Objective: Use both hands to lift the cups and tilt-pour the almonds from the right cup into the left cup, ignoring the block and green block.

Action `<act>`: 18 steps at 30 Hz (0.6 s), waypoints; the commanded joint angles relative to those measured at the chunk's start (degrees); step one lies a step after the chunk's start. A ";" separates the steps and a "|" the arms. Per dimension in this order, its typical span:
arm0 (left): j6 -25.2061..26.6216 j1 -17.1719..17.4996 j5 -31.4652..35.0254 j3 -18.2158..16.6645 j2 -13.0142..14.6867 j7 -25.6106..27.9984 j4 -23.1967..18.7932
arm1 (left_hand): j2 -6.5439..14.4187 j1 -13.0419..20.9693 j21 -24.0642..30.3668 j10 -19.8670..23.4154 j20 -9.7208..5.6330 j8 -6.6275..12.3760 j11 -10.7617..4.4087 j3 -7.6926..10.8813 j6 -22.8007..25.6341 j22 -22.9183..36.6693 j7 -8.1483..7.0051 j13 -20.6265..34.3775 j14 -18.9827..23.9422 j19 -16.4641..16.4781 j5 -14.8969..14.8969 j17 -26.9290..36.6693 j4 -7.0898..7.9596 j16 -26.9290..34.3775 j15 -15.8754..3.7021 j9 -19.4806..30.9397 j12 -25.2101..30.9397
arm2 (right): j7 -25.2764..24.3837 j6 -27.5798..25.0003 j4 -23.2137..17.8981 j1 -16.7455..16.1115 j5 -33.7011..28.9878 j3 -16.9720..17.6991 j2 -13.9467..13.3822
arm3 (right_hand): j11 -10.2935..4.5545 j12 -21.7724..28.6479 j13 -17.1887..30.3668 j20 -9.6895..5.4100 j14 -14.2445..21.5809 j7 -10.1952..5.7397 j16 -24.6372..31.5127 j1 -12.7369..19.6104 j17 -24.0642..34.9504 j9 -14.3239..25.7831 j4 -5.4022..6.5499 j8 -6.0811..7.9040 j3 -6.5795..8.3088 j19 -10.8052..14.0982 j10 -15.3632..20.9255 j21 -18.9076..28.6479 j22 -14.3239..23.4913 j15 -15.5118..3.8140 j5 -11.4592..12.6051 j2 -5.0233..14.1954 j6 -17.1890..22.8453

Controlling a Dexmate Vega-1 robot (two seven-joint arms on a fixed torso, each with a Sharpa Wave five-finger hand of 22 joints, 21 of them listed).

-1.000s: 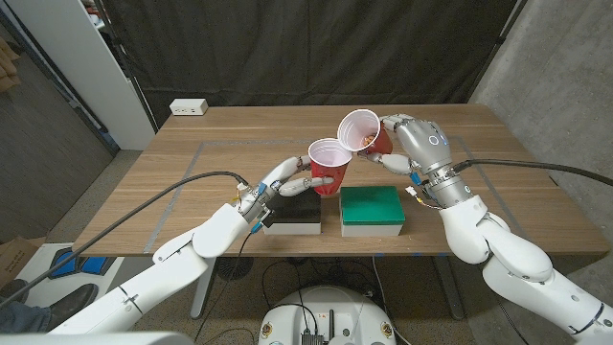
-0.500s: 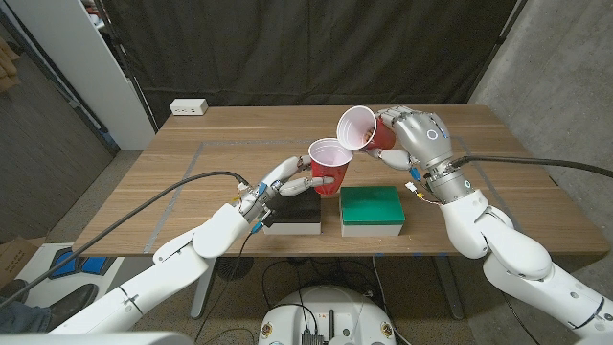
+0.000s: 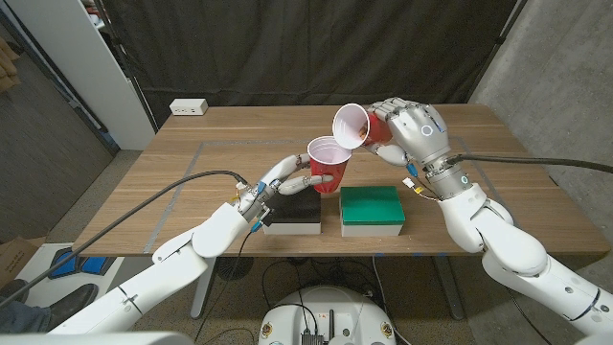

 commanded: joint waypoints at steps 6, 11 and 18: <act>-0.28 -0.66 0.28 0.06 -0.20 -0.37 0.03 | 0.38 0.13 0.01 0.47 -0.92 0.02 -0.06 0.52 0.32 0.29 -0.09 0.10 0.36 0.42 0.31 0.02 -0.09 -0.23 -2.39 0.18 -0.32 | 1.05 -2.73 -0.27 3.19 -10.68 -2.69 -1.59 | -1.02 -0.37 0.38 -2.03 0.84 -1.29 -0.32 0.85 0.11 0.20 0.13 0.00 0.60 0.80 -0.28 0.37 0.17 -7.98 -0.15 0.39 -0.52; -0.27 -0.80 0.02 0.10 -0.28 -0.54 0.29 | 0.36 0.11 0.01 0.50 -0.92 0.04 -0.03 0.52 0.43 0.29 -0.16 0.10 0.45 0.46 0.31 0.01 -0.10 -0.22 -2.38 0.18 -0.33 | 0.13 -3.05 0.43 4.36 -13.38 -3.61 -1.62 | -1.40 -0.52 0.53 -2.17 0.51 -1.64 -0.71 1.26 0.04 0.21 0.09 -0.07 0.96 0.72 -0.53 0.31 0.17 -8.32 -0.09 0.74 -0.71; -0.56 -1.37 -0.77 0.39 -0.53 -1.08 1.09 | 0.31 0.11 0.00 0.53 -0.91 0.02 -0.17 0.53 0.46 0.29 -0.15 0.10 0.43 0.48 0.31 0.00 -0.13 -0.25 -2.37 0.18 -0.34 | -1.54 -2.95 2.16 6.61 -16.20 -4.79 -1.95 | -2.05 -0.56 0.69 -2.24 0.50 -2.16 -1.00 1.72 -0.04 0.21 0.06 -0.10 1.39 0.59 -0.51 0.23 0.16 -8.46 -0.04 1.22 -0.79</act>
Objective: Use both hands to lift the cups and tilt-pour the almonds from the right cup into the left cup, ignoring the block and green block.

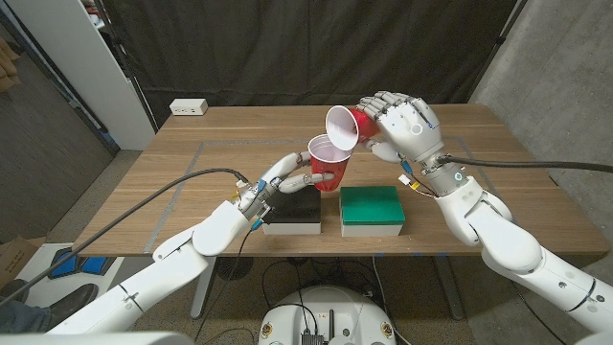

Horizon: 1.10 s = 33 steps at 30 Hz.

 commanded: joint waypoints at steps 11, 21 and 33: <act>-1.06 -2.01 -1.27 0.74 -0.61 -1.26 2.15 | 0.35 0.10 -0.02 0.51 -0.91 0.01 -0.15 0.58 0.45 0.29 0.01 0.10 0.46 0.49 0.33 0.00 -0.13 -0.27 -2.34 0.20 -0.05 | -5.38 -1.79 4.81 6.77 -9.98 -4.12 -0.54 | -1.56 0.19 0.57 -2.65 0.89 -1.67 -0.41 2.18 0.04 0.36 -0.35 0.52 1.75 0.25 1.09 0.19 0.14 -8.88 0.03 1.55 1.14; -1.89 -3.22 -1.59 0.84 -0.84 -1.76 3.29 | 0.36 0.03 -0.03 0.60 -0.92 -0.03 -0.18 0.58 0.46 0.29 0.00 0.10 0.51 0.51 0.32 0.01 -0.10 -0.27 -2.33 0.21 -0.05 | -6.67 -3.74 7.39 9.94 -14.93 -6.77 0.26 | -2.34 0.06 0.98 -3.07 1.03 -2.46 -0.97 3.97 -0.09 0.60 -0.74 0.76 2.98 0.19 0.96 0.11 0.13 -9.11 0.00 2.62 1.04; -2.47 -4.04 -2.29 1.04 -1.12 -2.28 4.32 | 0.35 0.03 -0.05 0.63 -0.88 -0.05 -0.20 0.59 0.54 0.29 -0.06 0.11 0.52 0.53 0.32 0.01 -0.13 -0.29 -2.38 0.21 -0.08 | -11.80 -5.50 10.14 12.65 -16.56 -9.11 0.71 | -3.20 -0.36 1.56 -3.48 0.74 -3.58 -2.02 7.25 -0.24 0.87 -1.31 1.18 5.15 -0.07 0.31 -0.04 0.11 -9.15 -0.51 4.25 0.93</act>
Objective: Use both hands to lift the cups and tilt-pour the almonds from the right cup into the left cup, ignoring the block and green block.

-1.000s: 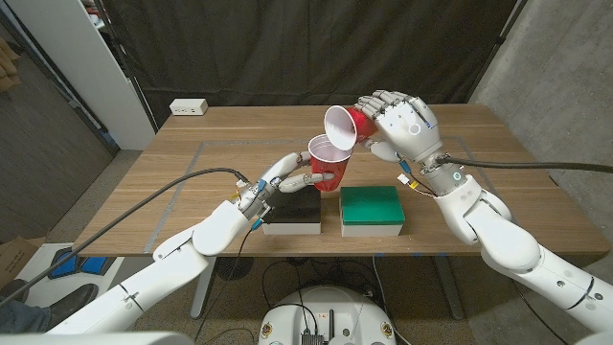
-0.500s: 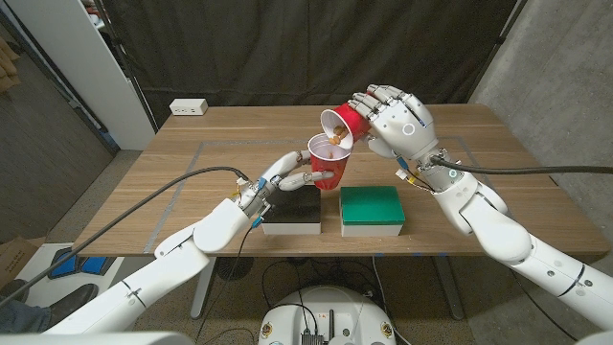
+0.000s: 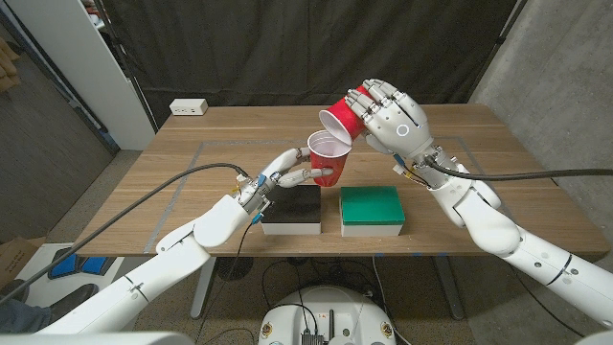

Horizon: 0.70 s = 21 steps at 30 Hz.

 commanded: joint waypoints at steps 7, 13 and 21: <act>-0.83 -1.06 -0.74 0.29 -0.39 -0.55 1.23 | 0.32 0.04 -0.06 0.39 -0.88 -0.05 0.03 0.43 0.62 0.29 -0.04 0.11 0.34 0.54 0.32 0.01 0.01 -0.29 -2.57 0.19 -0.12 | -6.61 -2.23 3.26 4.00 -2.98 -2.85 -0.09 | -0.60 -0.32 0.44 -3.61 0.26 -1.06 -0.63 1.95 -0.04 0.34 -0.11 0.88 1.32 -0.26 -0.43 -0.09 0.24 -9.04 -0.58 0.36 0.24; -1.08 -0.96 -0.79 0.28 -0.40 -0.54 1.21 | 0.34 0.04 -0.07 0.48 -0.85 -0.07 -0.07 0.43 0.63 0.29 -0.08 0.11 0.37 0.54 0.32 0.01 0.01 -0.28 -2.56 0.19 -0.11 | -6.64 -3.27 4.02 4.88 -4.36 -3.41 -0.07 | -1.09 -0.80 0.73 -3.57 -0.29 -1.53 -1.35 3.01 -0.13 0.44 -0.18 1.21 1.99 -0.89 -1.37 -0.37 0.22 -8.93 -0.98 0.33 0.36; -1.34 -0.59 -1.25 0.26 -0.35 -0.66 1.27 | 0.38 -0.02 -0.08 0.66 -0.87 -0.09 -0.09 0.44 0.67 0.29 -0.07 0.11 0.45 0.59 0.32 0.03 0.05 -0.26 -2.66 0.19 -0.06 | -7.89 -4.58 4.70 5.61 -5.75 -4.05 -0.07 | -1.62 -1.49 1.20 -3.11 -1.66 -2.44 -2.44 3.40 -0.12 0.56 0.12 1.34 2.37 -2.32 -2.90 -1.03 0.17 -8.52 -1.42 -0.17 -0.32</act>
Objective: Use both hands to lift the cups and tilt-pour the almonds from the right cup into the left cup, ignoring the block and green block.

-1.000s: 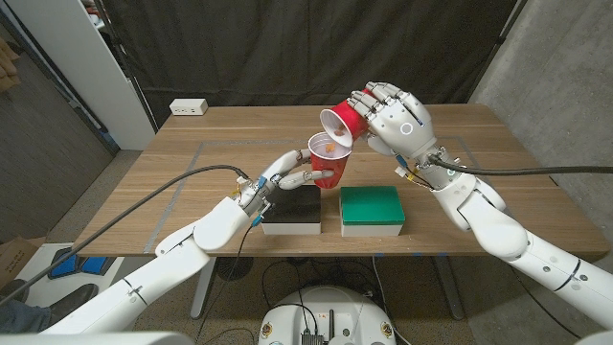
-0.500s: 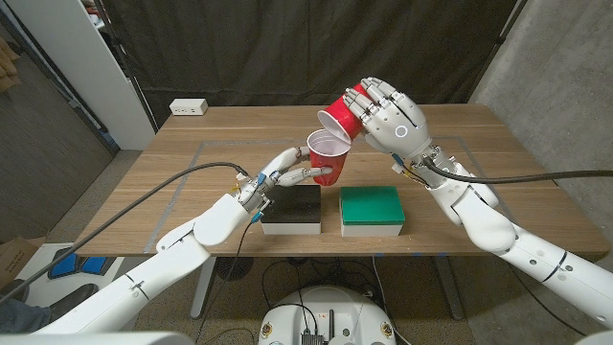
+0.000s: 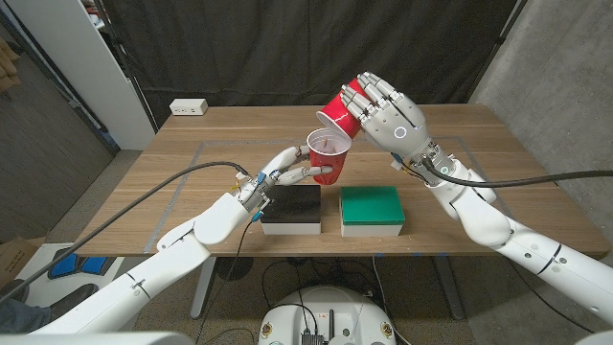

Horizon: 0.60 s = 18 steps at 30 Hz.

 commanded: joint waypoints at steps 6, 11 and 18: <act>-0.63 0.38 -0.53 0.02 0.01 -0.26 0.18 | 0.34 -0.03 -0.08 0.59 -0.84 -0.09 0.03 0.44 0.50 0.29 0.10 0.11 0.52 0.60 0.33 0.02 0.03 -0.25 -2.63 0.19 -0.12 | -4.87 -3.27 2.59 2.02 -2.82 -1.60 0.42 | -0.19 -0.98 1.05 -2.78 -2.87 -1.55 -1.74 0.76 0.33 0.43 0.51 0.51 0.96 -2.58 -2.57 -1.23 0.06 -8.42 -0.28 -0.77 -1.25; -0.96 0.45 -0.65 -0.11 0.02 -0.28 0.18 | 0.36 -0.03 -0.09 0.72 -0.82 -0.09 -0.01 0.47 0.57 0.29 0.14 0.12 0.57 0.62 0.33 0.02 0.03 -0.25 -2.62 0.19 -0.08 | -5.83 -4.47 3.60 2.38 -3.30 -1.99 0.75 | -0.38 -1.49 1.70 -2.26 -5.31 -2.56 -3.03 0.76 0.79 0.52 0.70 0.34 1.49 -4.07 -4.57 -2.13 -0.06 -8.32 -0.22 -0.95 -2.86; -1.04 0.81 -0.79 -0.46 0.31 -0.33 -0.14 | 0.39 -0.09 -0.09 0.79 -0.81 -0.08 -0.13 0.47 0.65 0.29 0.10 0.12 0.62 0.66 0.33 0.04 0.07 -0.23 -2.64 0.19 -0.08 | -5.88 -5.08 4.07 2.82 -3.48 -2.53 0.72 | -0.52 -1.48 2.00 -2.16 -6.10 -2.85 -3.50 0.96 1.04 0.54 0.68 0.38 1.96 -4.63 -4.99 -2.52 -0.12 -8.47 -0.14 -0.80 -3.29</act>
